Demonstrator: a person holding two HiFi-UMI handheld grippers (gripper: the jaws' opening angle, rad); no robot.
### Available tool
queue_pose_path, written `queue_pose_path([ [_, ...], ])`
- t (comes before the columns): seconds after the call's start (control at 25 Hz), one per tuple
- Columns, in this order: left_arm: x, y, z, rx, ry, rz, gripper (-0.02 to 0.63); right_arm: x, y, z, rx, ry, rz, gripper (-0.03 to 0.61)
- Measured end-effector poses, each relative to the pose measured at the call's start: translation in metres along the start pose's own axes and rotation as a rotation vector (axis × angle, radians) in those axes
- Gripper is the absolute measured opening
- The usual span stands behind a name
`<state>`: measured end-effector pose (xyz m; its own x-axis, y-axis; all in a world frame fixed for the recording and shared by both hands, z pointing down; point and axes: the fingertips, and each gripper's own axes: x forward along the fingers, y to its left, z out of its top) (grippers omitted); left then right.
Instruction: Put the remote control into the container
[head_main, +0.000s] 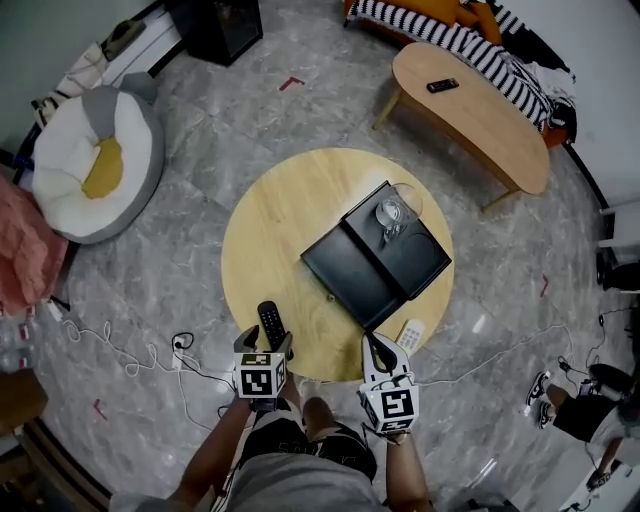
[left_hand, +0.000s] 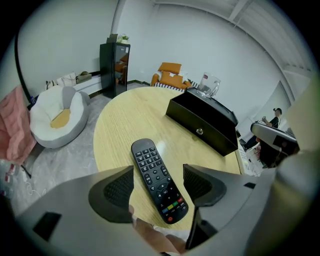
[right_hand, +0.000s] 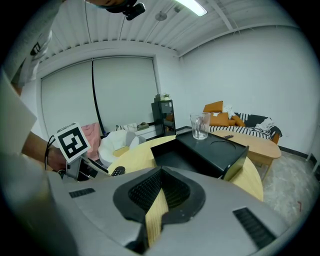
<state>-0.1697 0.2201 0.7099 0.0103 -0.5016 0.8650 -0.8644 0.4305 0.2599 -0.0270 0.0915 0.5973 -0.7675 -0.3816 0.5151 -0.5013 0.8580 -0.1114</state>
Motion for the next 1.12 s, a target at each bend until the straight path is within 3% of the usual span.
queue_pose_path([
  [0.52,0.022,0.007,-0.006,-0.003,0.089,0.032,0.293,0.015,-0.007,-0.003,0.021,0.007,0.010,0.008],
  [1.0,0.030,0.010,-0.010,0.026,0.122,0.079,0.290,0.018,-0.016,-0.008,0.034,0.010,0.006,0.008],
  [1.12,0.028,0.016,-0.011,0.031,0.141,0.104,0.239,0.017,-0.016,-0.006,0.036,0.008,0.007,0.008],
])
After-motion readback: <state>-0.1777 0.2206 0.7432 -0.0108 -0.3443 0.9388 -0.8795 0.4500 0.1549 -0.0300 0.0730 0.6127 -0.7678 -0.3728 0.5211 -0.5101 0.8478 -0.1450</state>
